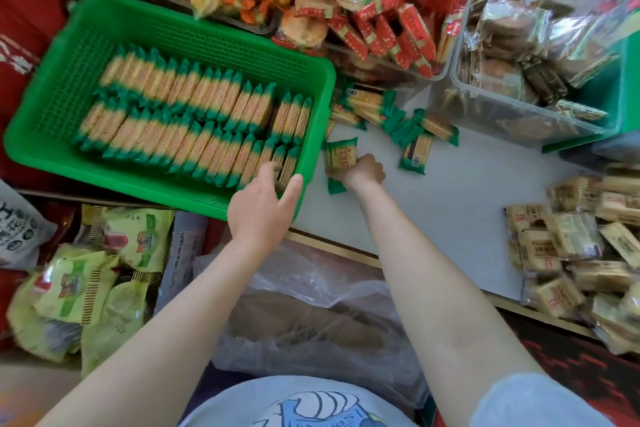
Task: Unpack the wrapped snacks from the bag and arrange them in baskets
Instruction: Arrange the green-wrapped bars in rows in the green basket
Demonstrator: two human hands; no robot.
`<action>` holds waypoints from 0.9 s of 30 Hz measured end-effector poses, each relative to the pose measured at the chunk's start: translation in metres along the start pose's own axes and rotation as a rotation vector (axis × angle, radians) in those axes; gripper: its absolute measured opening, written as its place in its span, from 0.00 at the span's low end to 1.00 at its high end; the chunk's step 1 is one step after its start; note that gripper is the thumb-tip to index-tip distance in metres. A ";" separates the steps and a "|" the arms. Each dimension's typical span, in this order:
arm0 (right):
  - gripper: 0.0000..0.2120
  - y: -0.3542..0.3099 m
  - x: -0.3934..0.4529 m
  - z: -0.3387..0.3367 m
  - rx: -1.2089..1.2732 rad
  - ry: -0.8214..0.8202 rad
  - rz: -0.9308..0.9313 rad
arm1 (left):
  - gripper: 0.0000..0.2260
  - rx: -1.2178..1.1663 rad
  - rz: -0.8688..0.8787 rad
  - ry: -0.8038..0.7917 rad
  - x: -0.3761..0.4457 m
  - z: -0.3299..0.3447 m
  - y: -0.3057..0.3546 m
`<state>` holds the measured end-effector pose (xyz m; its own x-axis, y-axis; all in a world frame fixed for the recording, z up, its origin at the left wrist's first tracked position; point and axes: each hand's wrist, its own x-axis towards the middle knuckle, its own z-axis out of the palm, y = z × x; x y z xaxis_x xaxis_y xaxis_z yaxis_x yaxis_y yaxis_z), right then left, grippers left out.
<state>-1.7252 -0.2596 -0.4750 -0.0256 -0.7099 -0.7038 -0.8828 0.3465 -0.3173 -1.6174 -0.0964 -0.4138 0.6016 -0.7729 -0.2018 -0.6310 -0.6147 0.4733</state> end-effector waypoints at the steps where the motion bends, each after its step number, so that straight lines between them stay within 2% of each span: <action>1: 0.38 0.001 -0.002 0.000 -0.019 -0.007 -0.024 | 0.25 -0.182 0.009 0.039 -0.001 -0.005 0.008; 3: 0.35 0.005 -0.004 -0.001 -0.079 -0.004 -0.070 | 0.19 -0.399 0.113 0.135 -0.010 -0.015 0.028; 4: 0.34 0.008 -0.005 -0.002 -0.103 0.004 -0.090 | 0.16 -0.455 0.161 0.118 -0.018 -0.014 0.038; 6: 0.33 0.017 -0.007 -0.006 -0.074 0.009 -0.089 | 0.13 -0.579 0.146 -0.106 -0.036 0.000 0.055; 7: 0.34 0.023 -0.006 -0.008 -0.026 -0.003 -0.073 | 0.13 -0.643 0.069 -0.243 -0.043 0.012 0.059; 9: 0.35 0.038 -0.003 -0.015 0.075 -0.042 -0.052 | 0.12 -0.784 -0.214 -0.430 -0.051 0.038 0.058; 11: 0.33 0.059 -0.001 -0.026 0.128 -0.070 -0.044 | 0.10 -0.866 -0.460 -0.445 -0.052 0.061 0.047; 12: 0.31 0.071 -0.001 -0.032 0.129 -0.078 -0.044 | 0.08 -0.865 -0.505 -0.419 -0.050 0.071 0.042; 14: 0.29 0.094 -0.009 -0.045 0.131 -0.095 -0.064 | 0.05 -0.806 -0.464 -0.411 -0.041 0.081 0.043; 15: 0.29 0.105 -0.014 -0.049 0.147 -0.103 -0.074 | 0.09 -0.797 -0.443 -0.432 -0.035 0.084 0.049; 17: 0.27 0.126 -0.024 -0.052 0.221 -0.099 -0.098 | 0.15 -0.887 -0.503 -0.521 -0.025 0.090 0.069; 19: 0.25 0.138 -0.036 -0.052 0.282 -0.095 -0.139 | 0.14 -1.015 -0.591 -0.658 -0.022 0.098 0.086; 20: 0.23 0.142 -0.040 -0.051 0.299 -0.089 -0.161 | 0.12 -1.043 -0.567 -0.708 -0.023 0.102 0.090; 23: 0.17 0.148 -0.048 -0.047 0.341 -0.071 -0.203 | 0.11 -1.041 -0.596 -0.687 -0.014 0.112 0.097; 27: 0.16 0.146 -0.058 -0.042 0.426 -0.132 -0.210 | 0.12 -1.028 -0.561 -0.723 -0.008 0.117 0.100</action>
<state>-1.8726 -0.1936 -0.4542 0.2167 -0.7171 -0.6625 -0.5913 0.4436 -0.6735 -1.7427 -0.1700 -0.4653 0.0672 -0.5656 -0.8219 0.4426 -0.7214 0.5326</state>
